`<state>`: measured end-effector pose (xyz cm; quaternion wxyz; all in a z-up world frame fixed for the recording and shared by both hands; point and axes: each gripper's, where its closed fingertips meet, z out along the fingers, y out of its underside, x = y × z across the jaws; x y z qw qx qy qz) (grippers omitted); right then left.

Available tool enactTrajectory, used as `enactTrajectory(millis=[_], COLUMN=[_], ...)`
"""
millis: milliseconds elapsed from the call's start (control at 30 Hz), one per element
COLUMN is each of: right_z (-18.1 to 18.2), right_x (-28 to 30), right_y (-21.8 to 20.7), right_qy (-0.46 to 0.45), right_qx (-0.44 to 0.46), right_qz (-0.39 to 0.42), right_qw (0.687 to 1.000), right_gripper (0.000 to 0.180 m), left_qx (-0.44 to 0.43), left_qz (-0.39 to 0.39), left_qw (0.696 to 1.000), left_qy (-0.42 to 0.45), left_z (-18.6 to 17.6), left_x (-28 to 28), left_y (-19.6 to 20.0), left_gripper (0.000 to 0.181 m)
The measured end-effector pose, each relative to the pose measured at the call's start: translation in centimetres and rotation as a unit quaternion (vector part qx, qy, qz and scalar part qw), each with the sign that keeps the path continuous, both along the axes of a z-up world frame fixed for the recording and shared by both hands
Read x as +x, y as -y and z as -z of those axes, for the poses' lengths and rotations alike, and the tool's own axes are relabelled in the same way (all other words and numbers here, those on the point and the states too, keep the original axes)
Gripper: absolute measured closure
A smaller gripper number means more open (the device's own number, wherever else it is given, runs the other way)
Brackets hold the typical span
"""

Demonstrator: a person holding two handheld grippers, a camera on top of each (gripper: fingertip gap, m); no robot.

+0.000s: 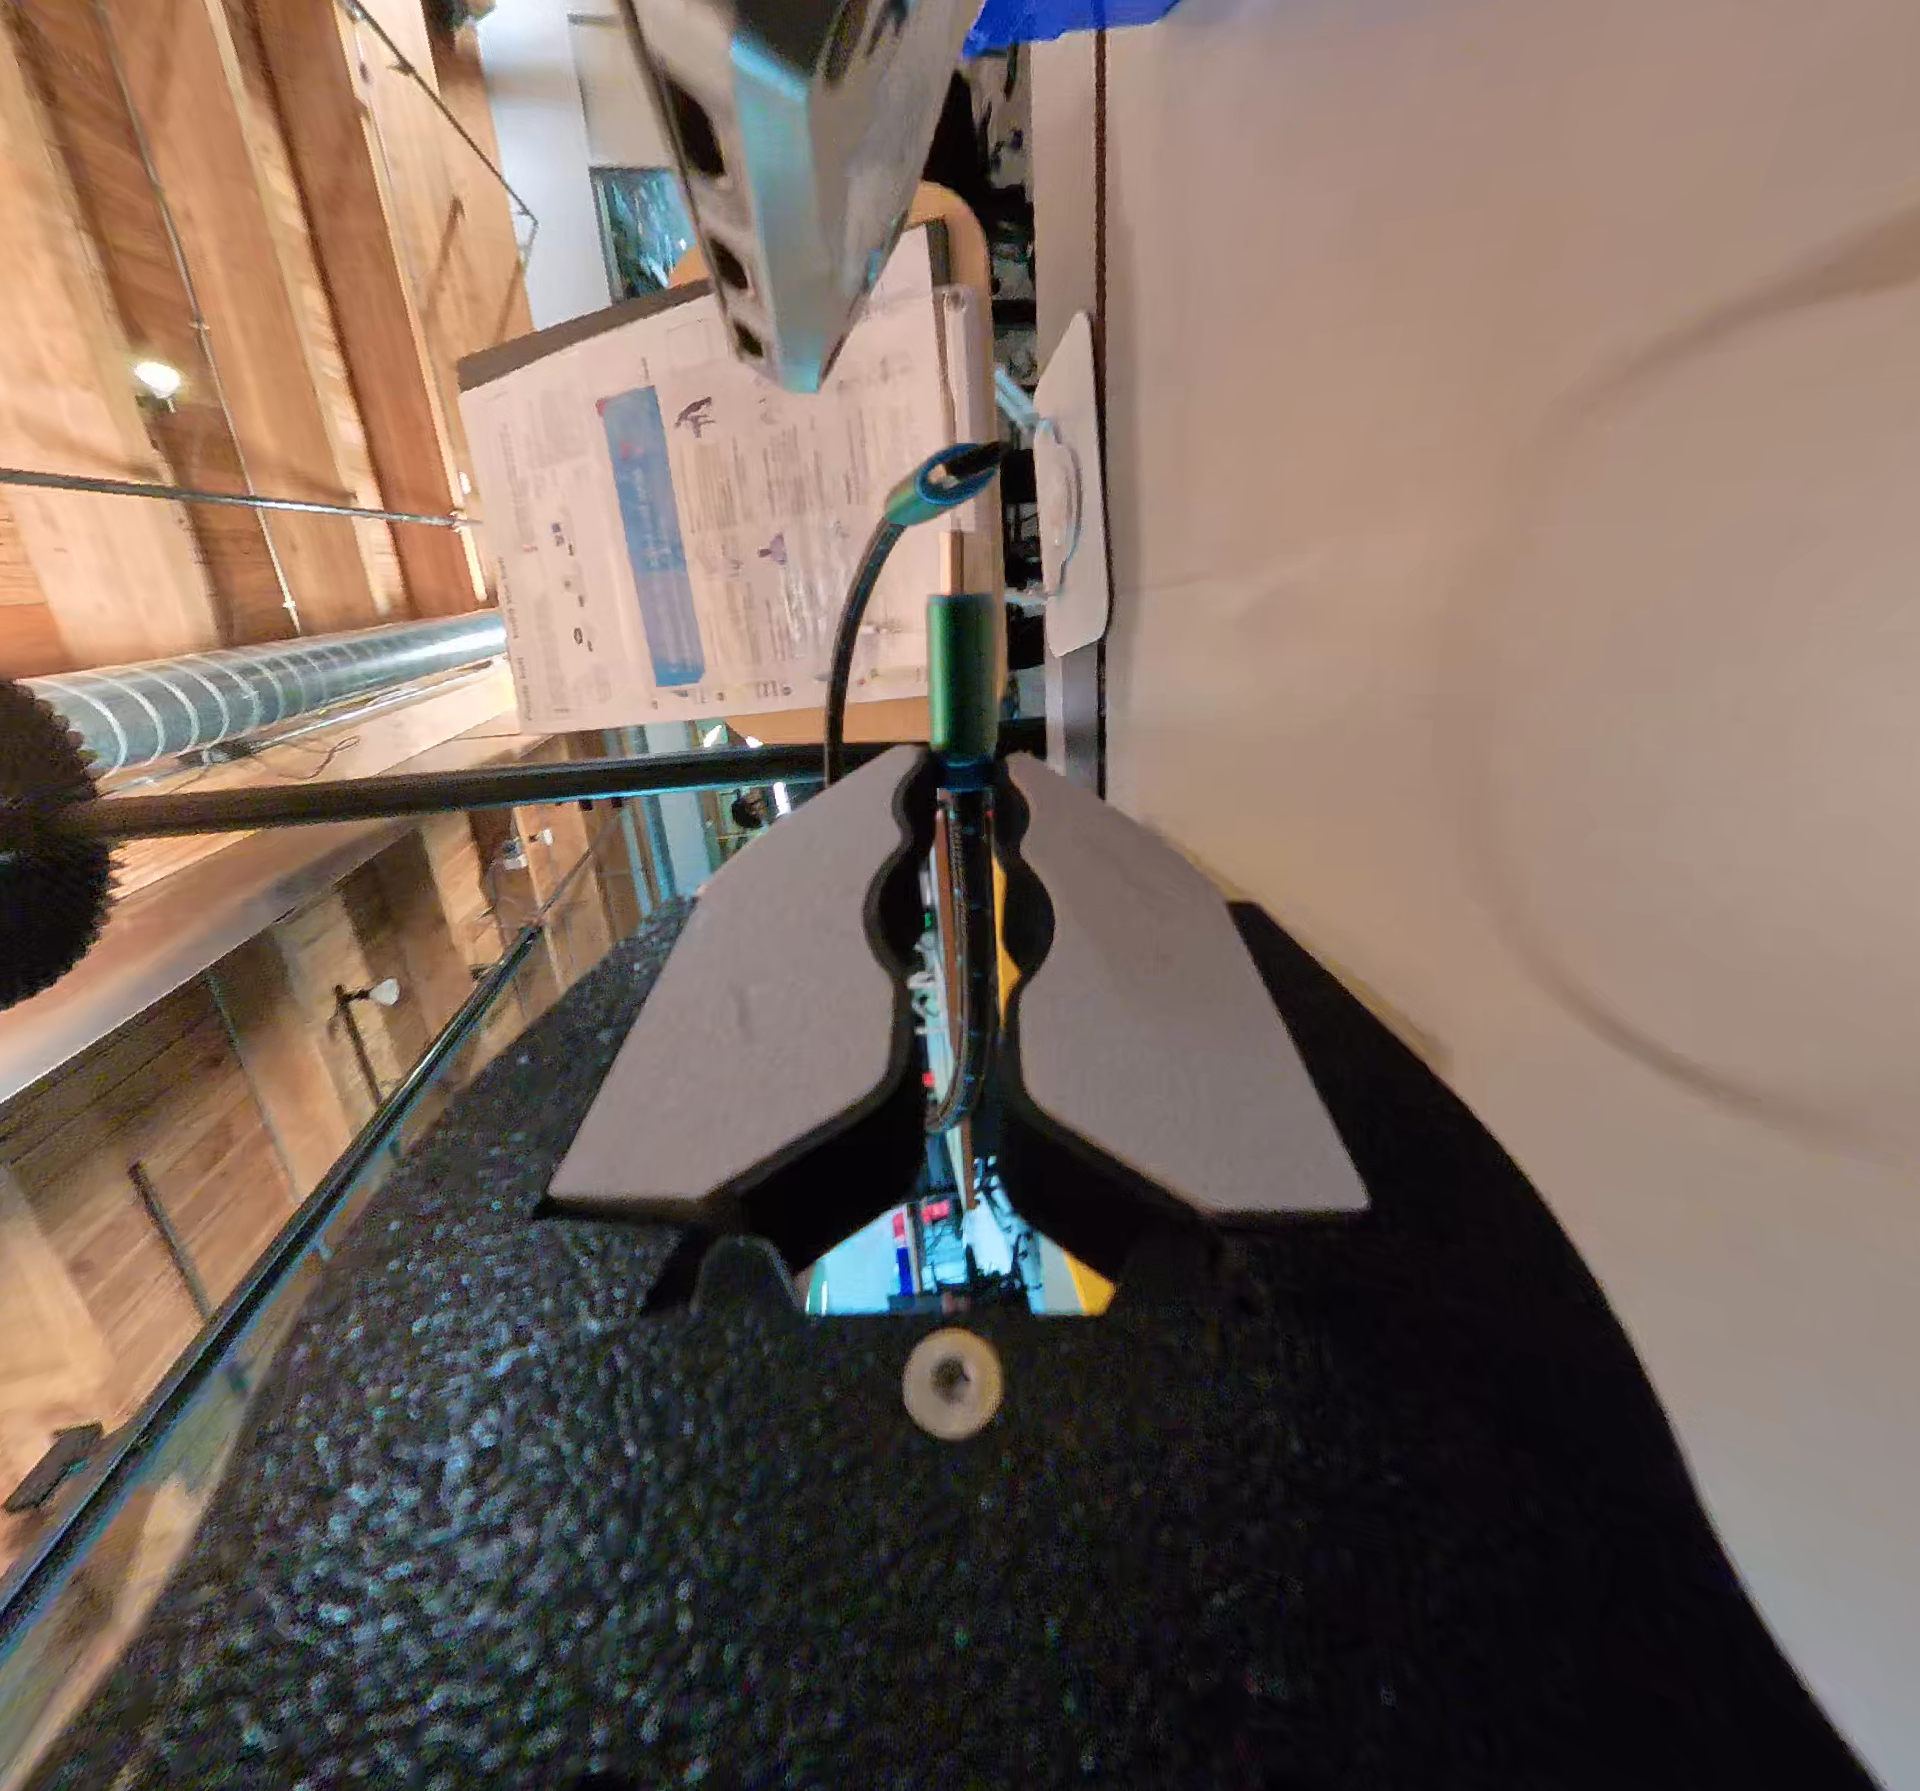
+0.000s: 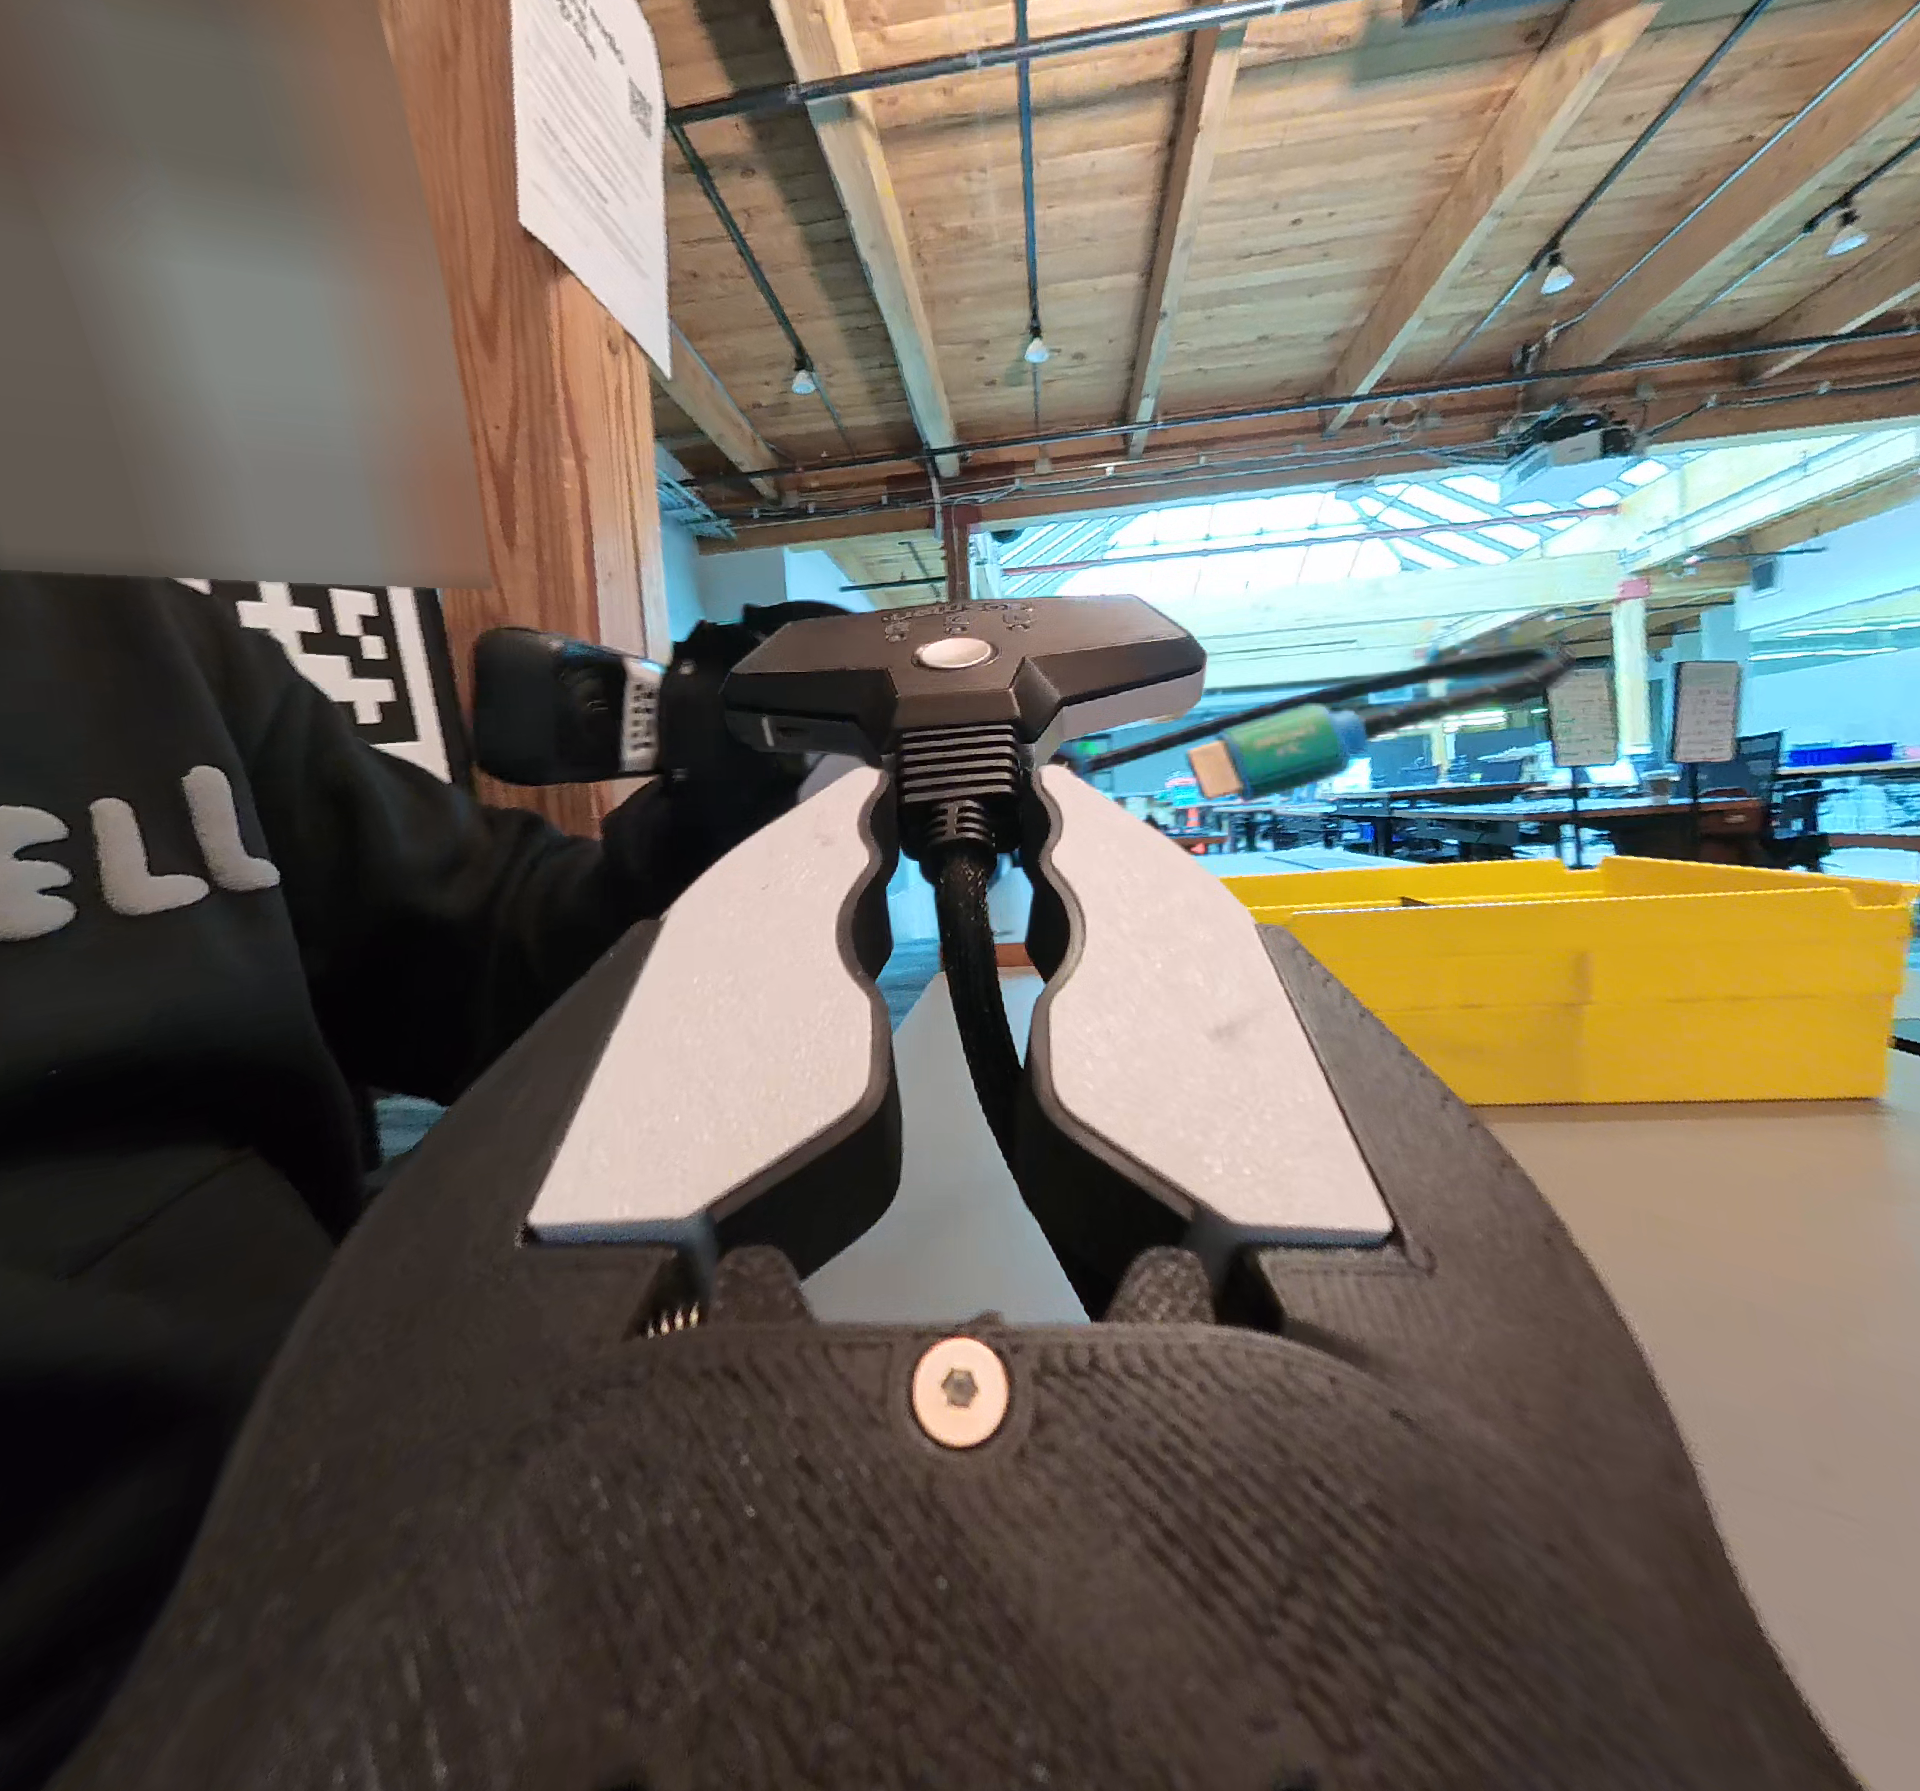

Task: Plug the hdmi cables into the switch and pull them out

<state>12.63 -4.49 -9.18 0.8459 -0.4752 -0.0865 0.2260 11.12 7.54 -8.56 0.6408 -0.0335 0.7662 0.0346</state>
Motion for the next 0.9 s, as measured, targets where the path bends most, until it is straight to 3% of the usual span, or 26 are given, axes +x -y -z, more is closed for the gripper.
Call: enactTrajectory(millis=[300, 667, 733, 800, 833, 900], right_z=[0.7, 0.9, 0.9, 0.8, 0.8, 0.7], right_x=[-0.5, -0.6, -0.6, -0.6, -0.6, -0.6], right_y=[-0.7, -1.0, -0.9, -0.8, -0.8, -0.6], right_qy=[0.007, 0.010, 0.011, 0.013, 0.014, 0.014], right_qx=[-0.028, -0.037, -0.036, -0.032, -0.030, -0.027], right_qz=[-0.012, -0.014, -0.013, -0.011, -0.009, -0.008], right_qw=[1.000, 0.999, 0.999, 0.999, 0.999, 1.000], right_gripper=[0.157, 0.157, 0.157, 0.157, 0.157, 0.157], left_qx=[0.073, 0.093, 0.049, -0.050, -0.123, -0.281], left_qz=[0.008, 0.019, 0.011, 0.009, 0.011, 0.020], left_qw=[0.992, 0.991, 0.997, 0.999, 0.991, 0.947], left_qy=[0.100, 0.091, 0.064, 0.002, -0.046, -0.154], left_z=[-2.9, -2.4, -1.9, -0.8, -0.1, 0.7], left_x=[0.7, 0.9, 1.1, 1.4, 1.4, 1.0], left_y=[0.6, 1.0, 0.6, 0.2, 0.2, 0.6], left_gripper=[0.171, 0.171, 0.172, 0.172, 0.171, 0.171])
